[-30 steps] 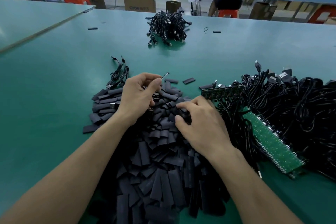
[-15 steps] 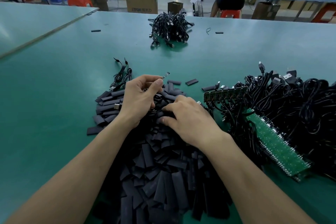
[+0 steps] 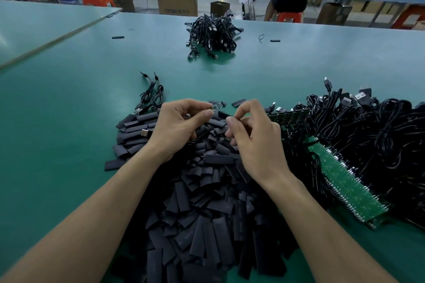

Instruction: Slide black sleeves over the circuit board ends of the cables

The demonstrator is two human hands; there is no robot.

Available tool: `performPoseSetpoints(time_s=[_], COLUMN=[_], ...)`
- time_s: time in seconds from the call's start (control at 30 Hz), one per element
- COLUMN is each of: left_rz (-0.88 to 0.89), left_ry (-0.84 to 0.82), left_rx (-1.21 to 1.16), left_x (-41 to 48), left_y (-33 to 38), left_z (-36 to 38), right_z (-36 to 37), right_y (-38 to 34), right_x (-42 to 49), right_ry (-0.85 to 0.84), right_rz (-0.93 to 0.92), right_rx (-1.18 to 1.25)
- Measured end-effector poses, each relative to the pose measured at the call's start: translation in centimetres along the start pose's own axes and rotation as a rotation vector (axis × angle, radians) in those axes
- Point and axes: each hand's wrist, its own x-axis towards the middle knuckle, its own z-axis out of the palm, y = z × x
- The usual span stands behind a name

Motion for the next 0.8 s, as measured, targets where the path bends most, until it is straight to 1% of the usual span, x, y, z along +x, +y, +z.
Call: performPoseSetpoints(time_s=[0.17,0.43,0.63,0.8], left_rz=[0.032,0.039,0.045,0.053], left_ry=[-0.068,-0.089,-0.106,-0.122], left_rx=[-0.002,0.008,0.006,0.010], left_x=[-0.1,-0.3,-0.2,-0.3], left_y=[0.0,-0.4,-0.7,-0.6], left_z=[0.1,0.1,0.1,0.1], right_z=[0.0,-0.2,-0.4,-0.4], right_y=[0.9,1.4,1.4,1.5], right_x=[-0.6,-1.0,-1.0,-1.0], right_ry=[0.061,0.114,0.092,0.104], right_rz=[0.019,0.028,0.028,0.033], right_rx=[0.034,0.013,-0.024,-0.028])
